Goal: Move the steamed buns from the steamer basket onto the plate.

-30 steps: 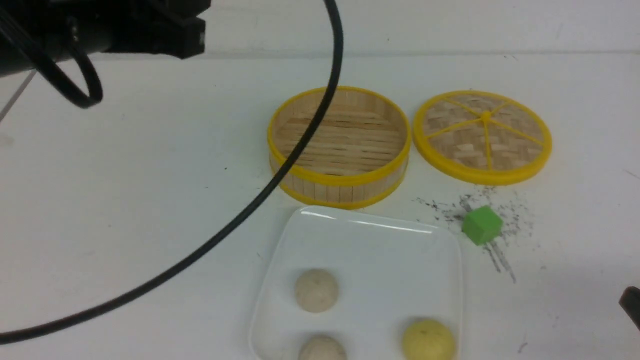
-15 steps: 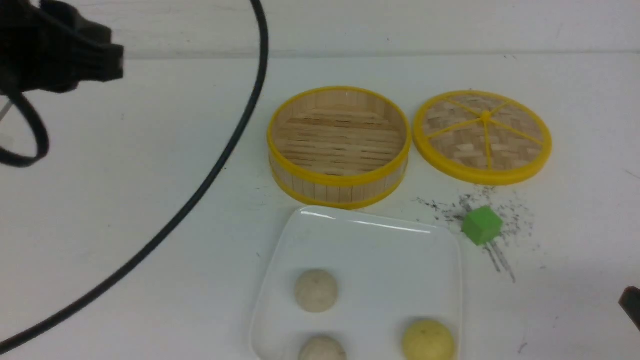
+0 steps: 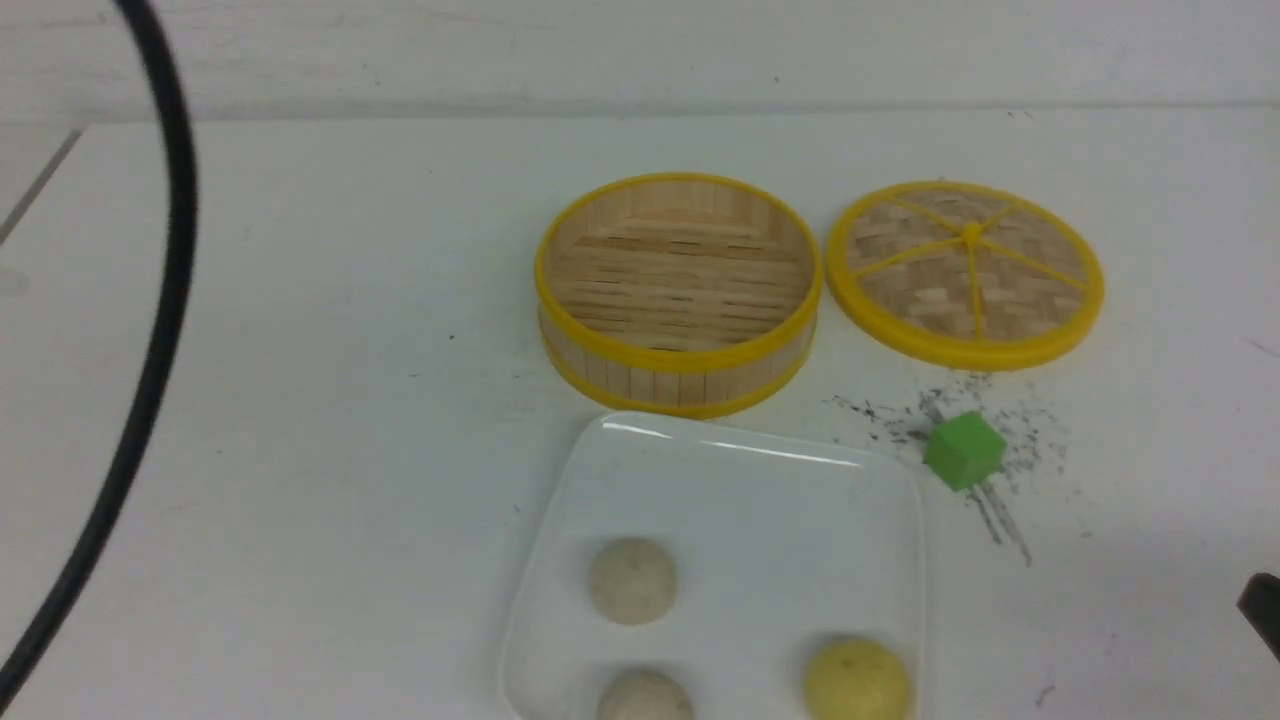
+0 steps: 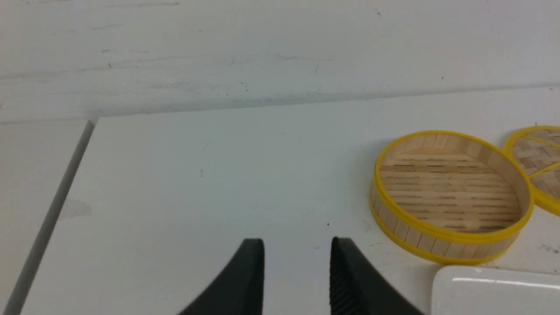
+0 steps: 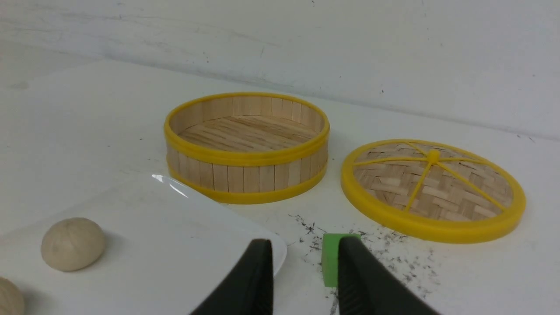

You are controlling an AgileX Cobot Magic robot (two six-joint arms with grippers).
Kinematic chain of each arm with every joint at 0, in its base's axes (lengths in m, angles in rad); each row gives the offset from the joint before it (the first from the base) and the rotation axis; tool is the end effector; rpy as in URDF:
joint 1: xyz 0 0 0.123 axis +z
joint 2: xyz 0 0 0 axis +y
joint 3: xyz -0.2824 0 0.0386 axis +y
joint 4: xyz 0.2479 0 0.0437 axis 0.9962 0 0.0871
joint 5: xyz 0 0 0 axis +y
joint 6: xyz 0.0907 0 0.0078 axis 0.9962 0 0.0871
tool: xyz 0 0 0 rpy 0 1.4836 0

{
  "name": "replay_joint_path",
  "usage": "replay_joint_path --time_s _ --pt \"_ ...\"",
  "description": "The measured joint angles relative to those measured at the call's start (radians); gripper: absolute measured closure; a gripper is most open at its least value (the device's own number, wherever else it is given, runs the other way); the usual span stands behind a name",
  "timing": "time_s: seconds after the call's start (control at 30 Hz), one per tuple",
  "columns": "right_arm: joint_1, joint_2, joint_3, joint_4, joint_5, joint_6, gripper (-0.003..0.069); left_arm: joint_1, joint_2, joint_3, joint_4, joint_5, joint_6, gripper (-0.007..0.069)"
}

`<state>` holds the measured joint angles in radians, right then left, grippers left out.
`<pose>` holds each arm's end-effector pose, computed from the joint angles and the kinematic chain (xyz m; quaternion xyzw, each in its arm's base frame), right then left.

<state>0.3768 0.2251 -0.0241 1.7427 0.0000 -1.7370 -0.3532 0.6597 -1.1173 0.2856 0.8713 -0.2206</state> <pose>0.0701 0.0279 0.2067 -0.1377 0.7334 0.1265 0.6536 0.0897 -0.0121 0.4484 0.0643 0.8019 -0.0271 0.5934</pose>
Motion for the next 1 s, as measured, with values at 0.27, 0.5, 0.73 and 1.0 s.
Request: replay_joint_path --time_s 0.27,0.5,0.73,1.0 --pt "0.0 0.0 0.0 0.0 0.0 0.0 0.0419 0.0 -0.105 0.003 -0.041 0.145 0.024 0.0379" --pt "0.0 0.0 0.0 0.0 0.0 0.0 0.0419 0.0 -0.164 0.187 -0.053 0.107 0.025 0.0382" --pt "0.0 0.0 0.0 0.0 0.0 0.0 0.0419 0.0 -0.236 0.441 -0.108 -0.117 0.024 0.0382" --pt "0.0 0.0 0.0 0.0 0.0 0.0 0.0419 0.0 -0.432 0.608 -0.116 -0.199 0.023 0.0382"
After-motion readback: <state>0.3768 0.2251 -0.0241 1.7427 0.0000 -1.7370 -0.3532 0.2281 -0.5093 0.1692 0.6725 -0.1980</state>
